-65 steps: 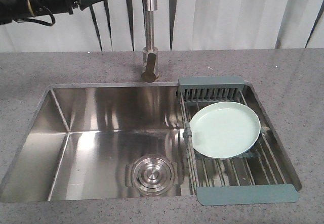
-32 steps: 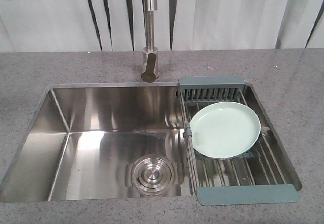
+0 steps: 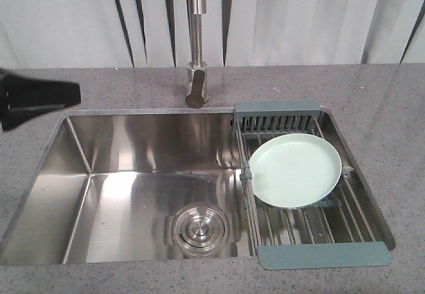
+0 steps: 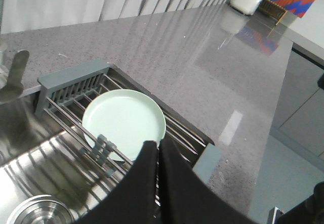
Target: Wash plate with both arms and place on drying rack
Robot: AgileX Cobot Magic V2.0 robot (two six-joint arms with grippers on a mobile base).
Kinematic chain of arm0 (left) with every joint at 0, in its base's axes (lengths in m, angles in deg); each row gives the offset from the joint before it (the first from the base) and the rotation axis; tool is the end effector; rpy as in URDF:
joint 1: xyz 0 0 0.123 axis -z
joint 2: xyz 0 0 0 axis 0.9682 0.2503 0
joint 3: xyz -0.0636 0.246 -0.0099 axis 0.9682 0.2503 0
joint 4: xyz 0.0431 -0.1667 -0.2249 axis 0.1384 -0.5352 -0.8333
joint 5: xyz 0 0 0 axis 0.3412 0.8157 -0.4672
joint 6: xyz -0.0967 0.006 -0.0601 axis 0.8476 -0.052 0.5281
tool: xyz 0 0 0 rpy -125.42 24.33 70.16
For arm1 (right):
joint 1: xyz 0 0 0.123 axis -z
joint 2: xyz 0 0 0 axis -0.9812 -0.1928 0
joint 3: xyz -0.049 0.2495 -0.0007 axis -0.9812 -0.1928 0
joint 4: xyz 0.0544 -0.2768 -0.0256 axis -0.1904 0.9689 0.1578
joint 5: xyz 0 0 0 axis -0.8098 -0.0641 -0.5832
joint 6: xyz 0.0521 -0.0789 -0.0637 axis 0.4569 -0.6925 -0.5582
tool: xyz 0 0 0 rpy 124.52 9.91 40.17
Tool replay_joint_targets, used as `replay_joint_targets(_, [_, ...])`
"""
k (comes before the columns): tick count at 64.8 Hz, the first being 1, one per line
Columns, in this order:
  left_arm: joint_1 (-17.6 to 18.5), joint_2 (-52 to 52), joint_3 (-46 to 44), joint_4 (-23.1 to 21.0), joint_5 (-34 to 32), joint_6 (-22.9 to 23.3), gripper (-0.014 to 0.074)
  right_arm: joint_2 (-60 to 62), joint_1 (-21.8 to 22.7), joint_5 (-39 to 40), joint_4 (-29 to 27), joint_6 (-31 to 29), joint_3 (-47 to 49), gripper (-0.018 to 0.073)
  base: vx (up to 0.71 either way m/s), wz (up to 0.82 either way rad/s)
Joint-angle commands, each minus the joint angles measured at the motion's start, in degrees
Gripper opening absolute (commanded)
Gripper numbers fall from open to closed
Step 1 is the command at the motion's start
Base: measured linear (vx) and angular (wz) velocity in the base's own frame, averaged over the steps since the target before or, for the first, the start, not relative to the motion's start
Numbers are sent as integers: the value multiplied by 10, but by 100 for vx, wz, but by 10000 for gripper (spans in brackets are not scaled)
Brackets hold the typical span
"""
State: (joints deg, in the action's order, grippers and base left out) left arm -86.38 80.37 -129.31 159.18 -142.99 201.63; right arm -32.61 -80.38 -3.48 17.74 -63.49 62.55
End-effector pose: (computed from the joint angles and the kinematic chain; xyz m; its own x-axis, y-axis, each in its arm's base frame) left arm 0.2812 -0.0529 0.3277 -0.5242 -0.0669 -0.8489 0.7030 0.5287 -0.4758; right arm 0.1510 0.0250 0.3520 -0.1710 -0.2582 -0.9508 -0.2582 0.9431 -0.2097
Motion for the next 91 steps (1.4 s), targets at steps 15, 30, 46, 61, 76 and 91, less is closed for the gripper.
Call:
replay_joint_targets(15, [-1,-215,257,19,139,-68,-7,-6,4,28,-3,-4,12,-6,0,0])
replay_joint_targets(30, [-1,-287,334,18,193,-68,-6,-6,4,-41,-5,1,12,-6,0,0])
replay_joint_targets(46, [-1,-292,333,-17,210,-67,-6,-6,4,-66,-5,0,12,-6,0,0])
replay_joint_targets(61, [-1,-292,333,-16,206,-67,-6,-6,4,-66,-5,0,12,-6,0,0])
replay_joint_targets(76, [-1,-292,333,-16,206,-67,-6,-6,4,-66,-5,0,12,-6,0,0])
replay_joint_targets(91, [-1,-292,333,-52,198,-62,-6,-6,4,-66,-5,0,12,-6,0,0])
